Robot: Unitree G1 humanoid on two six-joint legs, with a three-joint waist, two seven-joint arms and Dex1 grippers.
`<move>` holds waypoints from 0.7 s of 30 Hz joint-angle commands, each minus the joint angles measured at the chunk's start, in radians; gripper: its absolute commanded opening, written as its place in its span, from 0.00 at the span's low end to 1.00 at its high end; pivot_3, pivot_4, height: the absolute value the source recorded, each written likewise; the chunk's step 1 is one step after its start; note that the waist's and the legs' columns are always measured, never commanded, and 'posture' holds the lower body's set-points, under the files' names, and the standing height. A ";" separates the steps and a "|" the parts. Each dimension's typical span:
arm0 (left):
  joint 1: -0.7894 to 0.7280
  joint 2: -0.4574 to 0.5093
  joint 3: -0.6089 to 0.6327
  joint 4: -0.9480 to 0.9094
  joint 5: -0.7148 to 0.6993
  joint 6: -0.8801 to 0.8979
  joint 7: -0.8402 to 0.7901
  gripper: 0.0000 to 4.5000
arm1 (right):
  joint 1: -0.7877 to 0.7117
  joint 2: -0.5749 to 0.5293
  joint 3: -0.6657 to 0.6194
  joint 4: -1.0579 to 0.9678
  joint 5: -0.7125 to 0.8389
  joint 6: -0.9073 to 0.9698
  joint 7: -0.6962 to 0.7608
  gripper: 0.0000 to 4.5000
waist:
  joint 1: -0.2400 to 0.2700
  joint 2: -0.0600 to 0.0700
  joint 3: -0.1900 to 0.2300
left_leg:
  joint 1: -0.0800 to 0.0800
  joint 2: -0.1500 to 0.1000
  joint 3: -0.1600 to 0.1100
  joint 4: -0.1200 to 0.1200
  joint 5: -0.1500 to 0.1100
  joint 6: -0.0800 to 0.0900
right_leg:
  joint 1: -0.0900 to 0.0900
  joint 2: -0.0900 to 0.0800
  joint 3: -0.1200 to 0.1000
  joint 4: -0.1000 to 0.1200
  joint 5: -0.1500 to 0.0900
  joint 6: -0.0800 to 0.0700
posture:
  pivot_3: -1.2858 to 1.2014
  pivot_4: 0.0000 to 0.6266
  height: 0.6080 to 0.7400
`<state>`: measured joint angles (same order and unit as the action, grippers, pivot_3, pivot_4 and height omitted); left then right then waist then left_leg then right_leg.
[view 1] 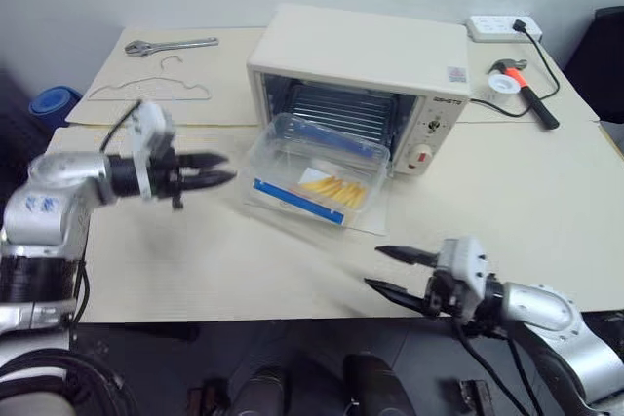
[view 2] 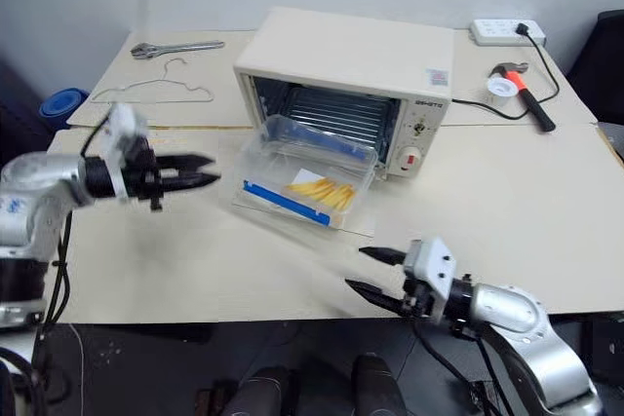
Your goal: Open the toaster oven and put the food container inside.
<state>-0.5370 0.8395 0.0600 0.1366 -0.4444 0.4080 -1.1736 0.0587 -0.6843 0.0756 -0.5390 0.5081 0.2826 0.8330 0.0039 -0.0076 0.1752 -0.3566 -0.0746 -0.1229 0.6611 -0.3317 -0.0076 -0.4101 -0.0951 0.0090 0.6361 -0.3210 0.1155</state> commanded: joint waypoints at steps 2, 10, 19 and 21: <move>0.061 -0.089 -0.052 -0.036 0.041 -0.140 -0.019 0.07 | -0.144 0.082 0.111 0.058 -0.061 0.049 -0.022 0.25 | 0.023 0.000 0.000 | -0.001 -0.001 -0.002 0.002 -0.001 0.001 | 0.001 0.000 -0.001 -0.001 0.000 0.000 | 0.52 0.24 1.00; -0.007 -0.297 -0.097 0.006 0.123 -0.130 0.198 0.00 | -0.342 0.148 0.087 0.229 -0.168 0.055 -0.105 0.00 | 0.020 -0.001 -0.001 | -0.014 -0.004 -0.002 0.006 -0.001 0.003 | -0.011 -0.001 -0.003 0.003 0.002 0.003 | 0.52 0.24 1.00; -0.113 -0.505 -0.088 0.140 0.200 -0.214 0.425 0.00 | -0.519 0.250 0.044 0.463 -0.281 -0.045 -0.215 0.00 | -0.005 -0.002 -0.001 | -0.014 -0.003 0.005 0.006 0.000 0.002 | -0.017 0.000 -0.003 0.011 0.002 0.003 | 0.52 0.24 1.00; -0.141 -0.547 -0.079 0.191 0.223 -0.243 0.491 0.00 | -0.562 0.269 0.041 0.539 -0.314 -0.075 -0.243 0.00 | -0.007 -0.002 -0.001 | -0.014 -0.004 0.005 0.006 0.000 0.002 | -0.018 0.000 -0.003 0.011 0.002 0.003 | 0.52 0.24 1.00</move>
<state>-0.6516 0.3066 -0.0395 0.3107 -0.2345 0.1992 -0.7325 -0.4764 -0.4258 0.1465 -0.0262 0.2143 0.2470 0.6157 -0.0026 -0.0093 0.1744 -0.3706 -0.0782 -0.1180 0.6668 -0.3312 -0.0059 -0.4277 -0.0951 0.0059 0.6471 -0.3188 0.1186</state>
